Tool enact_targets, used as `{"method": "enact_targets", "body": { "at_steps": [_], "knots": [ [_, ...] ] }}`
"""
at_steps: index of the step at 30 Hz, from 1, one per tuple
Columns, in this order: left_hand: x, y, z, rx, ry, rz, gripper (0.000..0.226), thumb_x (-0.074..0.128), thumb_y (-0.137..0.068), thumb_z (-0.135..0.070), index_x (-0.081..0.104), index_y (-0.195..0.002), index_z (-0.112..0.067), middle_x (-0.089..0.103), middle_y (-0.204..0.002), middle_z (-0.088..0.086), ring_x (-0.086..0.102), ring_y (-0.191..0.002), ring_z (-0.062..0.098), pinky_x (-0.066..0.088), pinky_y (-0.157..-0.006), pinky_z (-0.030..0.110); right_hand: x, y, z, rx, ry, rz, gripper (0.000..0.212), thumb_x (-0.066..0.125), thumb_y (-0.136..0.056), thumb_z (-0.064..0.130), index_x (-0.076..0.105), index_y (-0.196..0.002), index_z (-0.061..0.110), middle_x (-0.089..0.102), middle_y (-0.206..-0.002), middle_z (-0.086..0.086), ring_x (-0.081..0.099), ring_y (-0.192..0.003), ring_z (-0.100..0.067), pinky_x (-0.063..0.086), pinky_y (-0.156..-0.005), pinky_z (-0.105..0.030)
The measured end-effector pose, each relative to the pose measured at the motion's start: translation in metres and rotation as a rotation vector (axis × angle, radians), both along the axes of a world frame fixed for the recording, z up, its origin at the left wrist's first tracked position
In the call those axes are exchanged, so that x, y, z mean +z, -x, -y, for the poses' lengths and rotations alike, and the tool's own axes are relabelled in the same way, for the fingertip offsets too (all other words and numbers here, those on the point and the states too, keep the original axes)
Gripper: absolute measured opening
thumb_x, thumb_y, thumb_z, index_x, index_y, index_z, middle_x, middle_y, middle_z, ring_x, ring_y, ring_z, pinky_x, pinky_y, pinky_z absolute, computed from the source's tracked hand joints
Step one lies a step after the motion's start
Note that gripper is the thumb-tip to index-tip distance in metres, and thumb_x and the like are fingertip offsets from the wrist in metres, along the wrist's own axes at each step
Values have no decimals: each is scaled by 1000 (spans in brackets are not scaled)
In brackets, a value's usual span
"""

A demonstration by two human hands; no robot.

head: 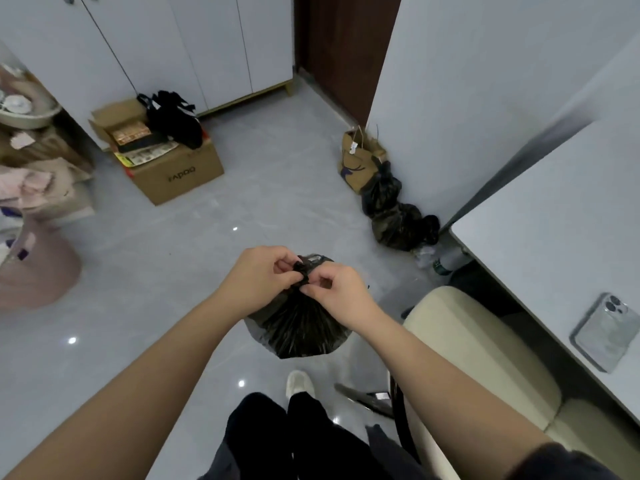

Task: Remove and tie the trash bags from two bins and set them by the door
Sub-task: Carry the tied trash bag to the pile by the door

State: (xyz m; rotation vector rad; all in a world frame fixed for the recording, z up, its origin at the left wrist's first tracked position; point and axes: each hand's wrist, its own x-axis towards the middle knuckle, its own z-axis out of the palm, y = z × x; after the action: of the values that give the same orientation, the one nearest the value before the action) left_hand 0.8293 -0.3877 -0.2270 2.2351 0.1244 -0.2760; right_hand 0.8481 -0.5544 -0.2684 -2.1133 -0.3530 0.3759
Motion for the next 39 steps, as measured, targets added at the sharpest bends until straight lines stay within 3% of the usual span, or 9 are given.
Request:
{"method": "enact_targets", "body": {
  "at_steps": [3, 10, 14, 18, 22, 28, 30, 35, 39],
  "knots": [
    [0, -56, -5, -42, 1, 6, 19, 74, -77, -10, 72, -95, -15, 66, -73, -9, 57, -58, -11, 42, -60, 3, 4, -51, -3, -38, 33, 39, 12, 76, -74, 14, 66, -71, 7, 55, -70, 5, 51, -69, -13, 39, -65, -22],
    [-23, -200, -8, -240, -38, 7, 21, 72, -80, -14, 71, -101, -17, 68, -83, -5, 58, -66, -2, 38, -62, 1, -10, -164, -3, -224, 86, 21, 13, 75, -74, 12, 64, -68, 8, 62, -75, -4, 56, -73, -18, 40, -68, -26],
    [-41, -276, -8, -439, -115, -6, 24, 72, -81, -21, 69, -103, -14, 64, -91, -5, 58, -76, 8, 40, -67, 9, -27, -218, 2, -397, 104, -33, 14, 74, -76, 15, 63, -68, 11, 63, -76, -2, 57, -73, -18, 45, -69, -29],
    [-68, -340, -7, -626, -261, -35, 36, 73, -79, -27, 65, -113, -17, 55, -109, -2, 56, -94, 14, 47, -82, 27, -43, -266, 12, -542, 93, -93, 12, 73, -78, 13, 64, -71, 9, 62, -75, -3, 54, -69, -14, 38, -63, -12],
    [-103, -400, 12, -635, -323, 14, 18, 68, -83, -20, 67, -100, -16, 55, -106, 2, 54, -100, 22, 48, -80, 37, -66, -313, 28, -604, 68, -187, 15, 73, -79, 13, 61, -70, 17, 57, -73, 3, 52, -69, -12, 37, -64, -12],
    [-180, -485, 51, -637, -366, -6, 5, 60, -88, -14, 62, -92, -12, 55, -103, 3, 54, -96, 23, 46, -76, 36, -150, -398, 60, -632, 165, -287, 9, 72, -82, 18, 71, -87, 11, 55, -118, 1, 52, -112, -15, 36, -99, -22],
    [-216, -511, 61, -645, -371, -36, 3, 59, -88, -11, 59, -91, -11, 54, -101, 4, 56, -87, 24, 47, -73, 37, -184, -425, 67, -612, 174, -337, 10, 69, -84, 17, 69, -90, 10, 54, -127, 1, 50, -118, -15, 35, -102, -24],
    [-315, -574, 82, -646, -366, -88, 7, 57, -86, -6, 56, -83, -12, 54, -91, 4, 54, -80, 25, 49, -72, 40, -286, -479, 77, -665, 183, -423, 13, 64, -86, 17, 53, -79, 21, 61, -101, -1, 56, -94, -20, 40, -78, -26],
    [-398, -614, 95, -747, -388, -89, 11, 54, -88, -5, 53, -80, -13, 55, -87, 5, 54, -78, 24, 46, -67, 36, -365, -507, 81, -717, 183, -503, 8, 60, -88, 18, 55, -83, 19, 63, -99, -4, 56, -90, -20, 41, -76, -27]
  ]
}}
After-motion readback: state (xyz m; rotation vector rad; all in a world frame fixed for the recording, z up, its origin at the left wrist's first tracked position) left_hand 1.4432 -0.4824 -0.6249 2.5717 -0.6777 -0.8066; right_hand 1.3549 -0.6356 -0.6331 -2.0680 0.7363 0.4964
